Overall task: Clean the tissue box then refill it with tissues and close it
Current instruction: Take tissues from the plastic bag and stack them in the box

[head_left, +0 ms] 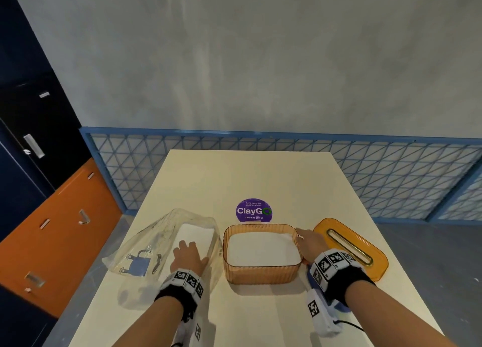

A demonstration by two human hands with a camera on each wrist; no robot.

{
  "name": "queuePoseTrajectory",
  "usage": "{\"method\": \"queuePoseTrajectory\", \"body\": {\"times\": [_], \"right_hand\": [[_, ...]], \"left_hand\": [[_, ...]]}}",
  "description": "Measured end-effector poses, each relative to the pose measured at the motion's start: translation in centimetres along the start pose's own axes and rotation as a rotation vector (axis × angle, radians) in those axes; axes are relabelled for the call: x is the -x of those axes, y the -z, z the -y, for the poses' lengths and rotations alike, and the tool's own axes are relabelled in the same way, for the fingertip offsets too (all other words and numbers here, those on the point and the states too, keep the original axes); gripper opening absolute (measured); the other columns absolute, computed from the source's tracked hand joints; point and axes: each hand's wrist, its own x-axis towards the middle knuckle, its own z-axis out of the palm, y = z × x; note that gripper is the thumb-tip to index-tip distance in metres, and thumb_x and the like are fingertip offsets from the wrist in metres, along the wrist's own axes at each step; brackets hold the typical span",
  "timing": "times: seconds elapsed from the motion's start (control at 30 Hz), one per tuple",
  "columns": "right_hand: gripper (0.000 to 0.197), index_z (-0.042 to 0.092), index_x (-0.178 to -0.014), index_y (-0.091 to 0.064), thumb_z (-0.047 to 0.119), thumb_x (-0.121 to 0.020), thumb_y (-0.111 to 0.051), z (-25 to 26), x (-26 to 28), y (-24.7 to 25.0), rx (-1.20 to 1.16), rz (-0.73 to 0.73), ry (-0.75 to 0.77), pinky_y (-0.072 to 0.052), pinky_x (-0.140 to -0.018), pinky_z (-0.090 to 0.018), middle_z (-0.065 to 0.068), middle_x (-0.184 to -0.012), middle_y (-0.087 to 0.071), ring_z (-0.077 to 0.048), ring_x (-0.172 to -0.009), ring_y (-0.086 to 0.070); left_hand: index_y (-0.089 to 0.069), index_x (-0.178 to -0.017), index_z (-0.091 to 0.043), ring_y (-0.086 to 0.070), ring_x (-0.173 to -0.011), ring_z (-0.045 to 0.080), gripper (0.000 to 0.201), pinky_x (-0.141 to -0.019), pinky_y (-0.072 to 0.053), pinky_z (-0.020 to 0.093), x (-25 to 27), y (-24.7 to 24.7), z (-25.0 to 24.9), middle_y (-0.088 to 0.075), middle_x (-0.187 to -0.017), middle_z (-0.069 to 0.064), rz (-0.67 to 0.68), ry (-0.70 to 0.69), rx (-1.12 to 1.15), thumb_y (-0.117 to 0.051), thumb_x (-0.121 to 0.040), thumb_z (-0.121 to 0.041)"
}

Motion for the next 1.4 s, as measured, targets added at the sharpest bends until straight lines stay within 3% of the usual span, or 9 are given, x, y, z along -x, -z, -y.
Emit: {"method": "queuePoseTrajectory", "body": {"times": [0.17, 0.47, 0.7, 0.93, 1.07, 1.17, 1.27, 1.33, 1.4], "right_hand": [[0.04, 0.01, -0.141, -0.037, 0.012, -0.102, -0.028, 0.4, -0.1, 0.2, 0.127, 0.017, 0.003, -0.037, -0.106, -0.029, -0.012, -0.142, -0.046, -0.027, -0.13, -0.045], [0.04, 0.007, -0.139, -0.038, 0.01, -0.1, -0.029, 0.3, -1.0, -0.1, 0.175, 0.011, -0.023, -0.04, -0.101, -0.03, -0.012, -0.139, -0.049, -0.026, -0.127, -0.05], [0.041, 0.009, -0.142, -0.034, 0.012, -0.101, -0.03, 0.2, -1.2, -0.2, 0.232, 0.027, 0.003, -0.039, -0.102, -0.03, -0.011, -0.141, -0.047, -0.027, -0.128, -0.048], [0.043, 0.01, -0.144, -0.03, 0.015, -0.102, -0.028, -0.2, -1.1, 0.0, 0.223, 0.055, 0.041, -0.04, -0.102, -0.032, -0.013, -0.142, -0.046, -0.028, -0.128, -0.047], [0.044, 0.014, -0.143, -0.035, 0.027, -0.102, -0.032, 1.2, 0.2, 2.4, -0.052, -0.085, 0.076, -0.037, -0.105, -0.034, -0.015, -0.141, -0.046, -0.029, -0.129, -0.044], [0.05, 0.007, -0.126, -0.054, 0.043, -0.099, -0.034, 4.5, 1.9, 4.6, -0.493, -0.025, 0.175, -0.05, -0.084, -0.037, -0.013, -0.12, -0.063, -0.024, -0.097, -0.061], [0.058, 0.005, -0.115, -0.056, 0.055, -0.095, -0.032, 7.8, 3.6, 7.0, -1.025, 0.263, 0.152, -0.056, -0.064, -0.032, -0.013, -0.099, -0.068, -0.027, -0.079, -0.066], [0.051, 0.003, -0.115, -0.057, 0.048, -0.095, -0.043, 8.6, 3.7, 7.9, -1.144, 0.321, 0.183, -0.057, -0.071, -0.036, -0.016, -0.103, -0.067, -0.03, -0.085, -0.066], [0.037, -0.001, -0.121, -0.055, 0.025, -0.094, -0.053, 8.7, 3.3, 8.1, -1.078, 0.286, 0.251, -0.052, -0.083, -0.04, -0.022, -0.119, -0.063, -0.035, -0.1, -0.063]], "left_hand": [[-0.038, -0.13, -0.016, -0.035, -0.129, 0.022, 0.049, -0.094, -0.045, 0.035, 0.1, -0.4, -0.4, -0.034, -0.135, 0.005, -0.017, 0.02, -0.063, -0.053, -0.091, -0.041], [-0.04, -0.131, -0.017, -0.038, -0.127, 0.023, 0.033, -0.097, -0.044, 0.036, -0.1, -0.5, -0.3, -0.037, -0.135, 0.007, -0.04, 0.025, -0.014, -0.029, -0.102, -0.027], [-0.03, -0.137, -0.017, -0.032, -0.131, 0.022, 0.043, -0.099, -0.043, 0.036, 0.3, -0.1, -0.4, -0.03, -0.141, 0.007, -0.001, 0.008, -0.091, -0.037, -0.096, -0.008], [-0.043, -0.129, -0.007, -0.051, -0.124, 0.023, 0.032, -0.1, -0.041, 0.031, 0.4, 4.0, 0.4, -0.049, -0.135, 0.01, -0.089, -0.064, -0.015, -0.034, -0.098, -0.008], [-0.055, -0.109, -0.004, -0.061, -0.097, 0.032, 0.023, -0.069, -0.042, 0.034, 2.8, 8.1, -0.3, -0.063, -0.107, 0.014, -0.406, -0.15, 0.16, -0.039, -0.093, 0.0], [-0.059, -0.114, -0.008, -0.064, -0.087, 0.032, 0.031, -0.061, -0.047, 0.035, 5.1, 9.4, -1.4, -0.066, -0.103, 0.01, -0.641, -0.352, 0.317, -0.046, -0.089, 0.002], [-0.067, -0.111, -0.015, -0.07, -0.087, 0.025, 0.038, -0.064, -0.057, 0.03, 6.4, 9.0, -3.0, -0.071, -0.107, 0.005, -0.748, -0.674, 0.363, -0.043, -0.083, -0.004], [-0.066, -0.11, -0.021, -0.065, -0.101, 0.022, 0.038, -0.074, -0.056, 0.03, 6.7, 7.9, -3.8, -0.071, -0.111, 0.007, -0.751, -0.816, 0.291, -0.041, -0.083, -0.012], [-0.056, -0.117, -0.027, -0.051, -0.117, 0.018, 0.035, -0.088, -0.052, 0.034, 6.6, 6.6, -4.1, -0.067, -0.121, 0.006, -0.699, -0.898, 0.24, -0.045, -0.085, -0.017]]}}
